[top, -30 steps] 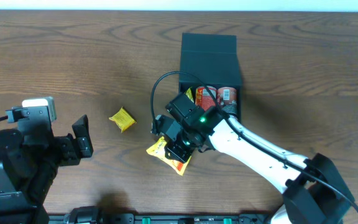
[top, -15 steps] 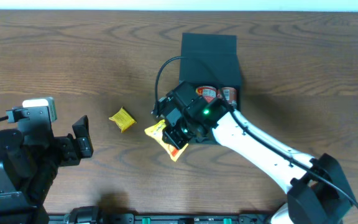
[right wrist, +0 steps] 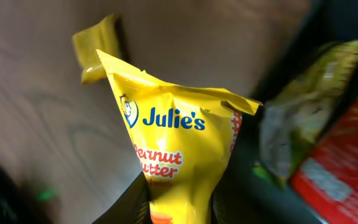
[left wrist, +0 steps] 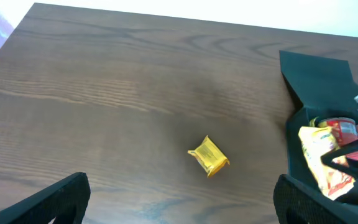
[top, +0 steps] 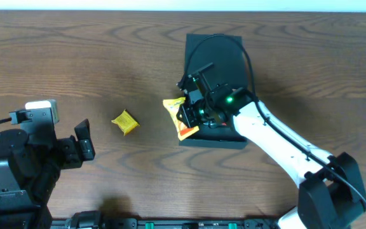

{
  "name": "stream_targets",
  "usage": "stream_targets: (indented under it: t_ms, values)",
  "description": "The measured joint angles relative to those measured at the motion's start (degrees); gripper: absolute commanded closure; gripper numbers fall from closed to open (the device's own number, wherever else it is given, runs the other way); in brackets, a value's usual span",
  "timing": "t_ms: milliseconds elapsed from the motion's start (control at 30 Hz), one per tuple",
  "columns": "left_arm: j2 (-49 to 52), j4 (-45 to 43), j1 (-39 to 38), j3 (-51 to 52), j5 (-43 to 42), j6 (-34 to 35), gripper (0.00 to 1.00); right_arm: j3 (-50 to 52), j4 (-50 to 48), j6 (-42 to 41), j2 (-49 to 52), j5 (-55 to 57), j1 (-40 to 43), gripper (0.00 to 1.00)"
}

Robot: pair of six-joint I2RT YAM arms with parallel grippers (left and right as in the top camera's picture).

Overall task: Pack container
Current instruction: 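Lift the wrapper and carry it into the box's left side, then lower the wrapper beside the cans and push it down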

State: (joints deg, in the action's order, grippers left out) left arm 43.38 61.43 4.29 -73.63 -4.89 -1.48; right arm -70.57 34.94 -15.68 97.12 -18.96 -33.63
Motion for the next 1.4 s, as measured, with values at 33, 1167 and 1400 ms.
stream_targets:
  t_ms: [33,1167,1400]
  values:
    - [0.0,0.0,0.0,0.0,0.5,0.0,0.05,0.0,0.0,-1.0,0.0,0.8,0.4,0.74]
    - [4.5,-3.0,0.0,0.0,1.3,0.2,0.04,0.0,1.0,-27.6,0.0,18.0,1.6,0.73]
    - [4.5,-4.0,0.0,0.0,1.3,0.7,0.04,0.0,-0.2,-27.9,0.0,19.0,1.6,0.74]
